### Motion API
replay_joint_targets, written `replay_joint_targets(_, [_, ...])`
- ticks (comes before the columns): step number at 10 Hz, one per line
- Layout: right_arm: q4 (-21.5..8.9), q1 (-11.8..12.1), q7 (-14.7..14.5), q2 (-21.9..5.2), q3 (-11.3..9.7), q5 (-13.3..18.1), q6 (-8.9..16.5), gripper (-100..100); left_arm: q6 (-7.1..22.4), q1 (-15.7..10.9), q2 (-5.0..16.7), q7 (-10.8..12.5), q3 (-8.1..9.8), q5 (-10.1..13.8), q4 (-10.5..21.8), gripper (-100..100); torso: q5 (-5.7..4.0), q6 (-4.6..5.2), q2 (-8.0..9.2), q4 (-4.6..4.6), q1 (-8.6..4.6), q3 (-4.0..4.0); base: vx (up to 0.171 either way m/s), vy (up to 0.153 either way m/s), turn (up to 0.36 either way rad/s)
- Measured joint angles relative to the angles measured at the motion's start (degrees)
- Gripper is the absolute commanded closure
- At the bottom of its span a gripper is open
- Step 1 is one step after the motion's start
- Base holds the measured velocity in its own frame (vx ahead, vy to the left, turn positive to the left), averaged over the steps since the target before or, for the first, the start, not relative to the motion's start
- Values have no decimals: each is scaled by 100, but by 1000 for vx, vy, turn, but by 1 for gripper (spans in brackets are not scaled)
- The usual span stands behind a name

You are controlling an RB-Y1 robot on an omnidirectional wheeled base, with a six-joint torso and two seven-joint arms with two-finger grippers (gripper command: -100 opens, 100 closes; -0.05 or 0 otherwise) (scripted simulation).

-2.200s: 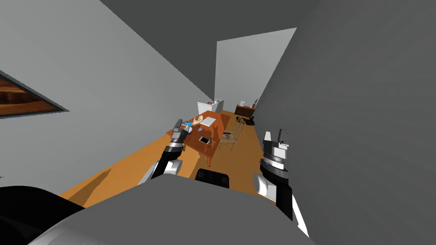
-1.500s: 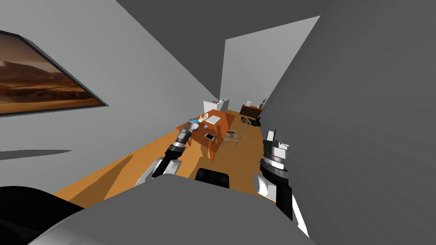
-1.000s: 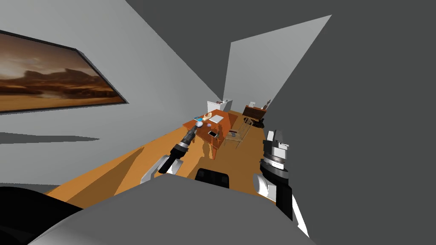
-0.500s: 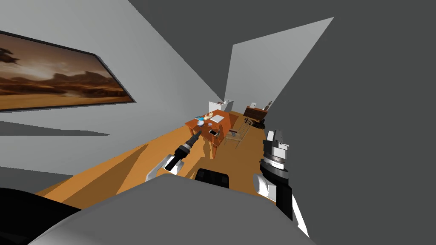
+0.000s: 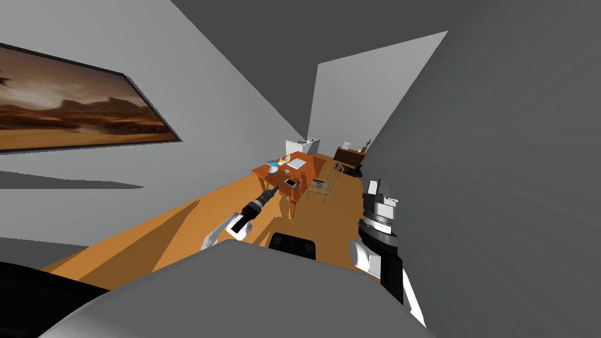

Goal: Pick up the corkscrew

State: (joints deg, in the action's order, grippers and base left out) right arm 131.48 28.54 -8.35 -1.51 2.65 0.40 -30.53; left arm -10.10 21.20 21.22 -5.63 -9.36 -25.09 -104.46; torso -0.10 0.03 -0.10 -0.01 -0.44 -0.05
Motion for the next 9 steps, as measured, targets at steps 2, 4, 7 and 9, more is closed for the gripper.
replay_joint_targets(2, [0,0,0,0,0,0,0,0,144,30,71,-206,-74,-170,205,-100,0,-1,0,0,2,0,24,-76,-53])
replay_joint_targets(4, [0,0,0,0,0,0,0,0,159,-24,159,-409,-75,-317,603,-100,-1,1,-9,-1,-3,-5,67,-108,-128])
replay_joint_targets(7, [0,0,0,0,0,0,0,0,348,-163,386,-595,-97,-455,1048,-100,1,0,-16,-3,7,-9,74,-84,-104])
replay_joint_targets(9, [0,1,0,0,0,0,0,0,475,-51,665,-738,-88,-535,1186,-100,-3,0,-24,-5,-5,-14,84,-96,-125])
